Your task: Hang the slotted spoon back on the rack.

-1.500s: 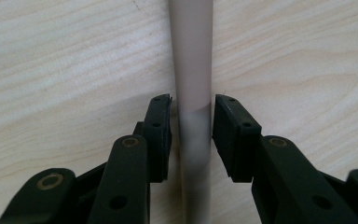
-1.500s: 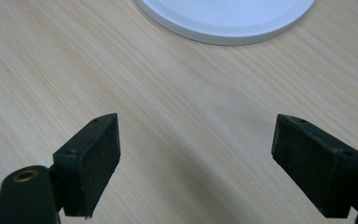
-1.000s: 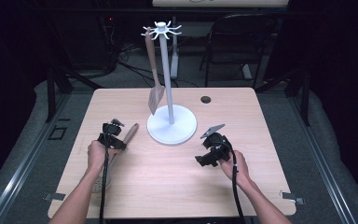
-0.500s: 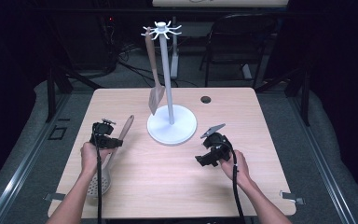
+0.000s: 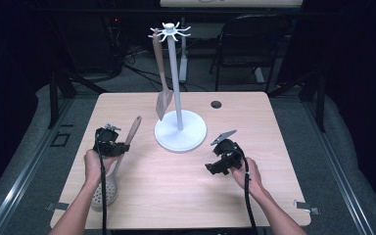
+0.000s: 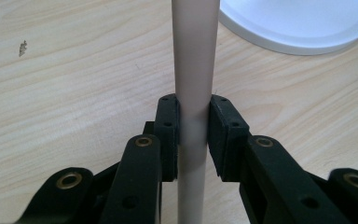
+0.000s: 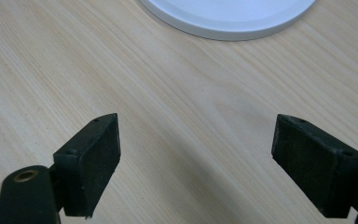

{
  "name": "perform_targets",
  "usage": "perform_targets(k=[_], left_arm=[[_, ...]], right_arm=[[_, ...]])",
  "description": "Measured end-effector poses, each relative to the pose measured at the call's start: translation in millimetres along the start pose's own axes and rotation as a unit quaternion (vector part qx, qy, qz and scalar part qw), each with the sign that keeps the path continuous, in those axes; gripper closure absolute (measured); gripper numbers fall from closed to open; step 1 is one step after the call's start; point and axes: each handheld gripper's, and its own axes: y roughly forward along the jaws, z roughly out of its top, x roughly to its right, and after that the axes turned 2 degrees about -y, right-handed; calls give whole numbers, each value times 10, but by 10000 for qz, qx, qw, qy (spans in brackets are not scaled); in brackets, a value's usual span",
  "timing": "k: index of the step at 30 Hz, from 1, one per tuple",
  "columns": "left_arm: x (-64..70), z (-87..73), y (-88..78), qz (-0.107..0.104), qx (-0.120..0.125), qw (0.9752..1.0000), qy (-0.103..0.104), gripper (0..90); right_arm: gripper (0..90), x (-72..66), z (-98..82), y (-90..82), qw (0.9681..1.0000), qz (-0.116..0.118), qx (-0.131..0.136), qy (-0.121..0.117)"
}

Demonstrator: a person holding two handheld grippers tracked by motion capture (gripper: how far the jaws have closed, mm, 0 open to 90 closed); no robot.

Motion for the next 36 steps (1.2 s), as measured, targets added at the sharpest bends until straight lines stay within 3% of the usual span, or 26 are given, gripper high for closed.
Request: perform_targets(k=[10, 14, 17, 18, 29, 36], left_arm=[[34, 17, -113, -77, 125, 9999, 92, 748], [38, 43, -169, -66, 187, 9998, 32, 748], [35, 81, -211, -189, 91, 9998, 36, 748], [46, 91, -226, -173, 76, 9998, 41, 748], [195, 211, -379, -222, -58, 9992, 333, 749], [308, 287, -467, -287, 48, 9980, 553, 750]], right_arm=[[150, 14, 10, 21, 10000, 34, -27, -7], [151, -8, 6, 30, 10000, 50, -29, -17], [149, -10, 4, 29, 10000, 40, 44, 13], [150, 3, 12, 18, 10000, 49, -42, -50], [150, -10, 10, 22, 9999, 55, -82, -75], [149, -7, -5, -7, 10000, -4, -61, -57]])
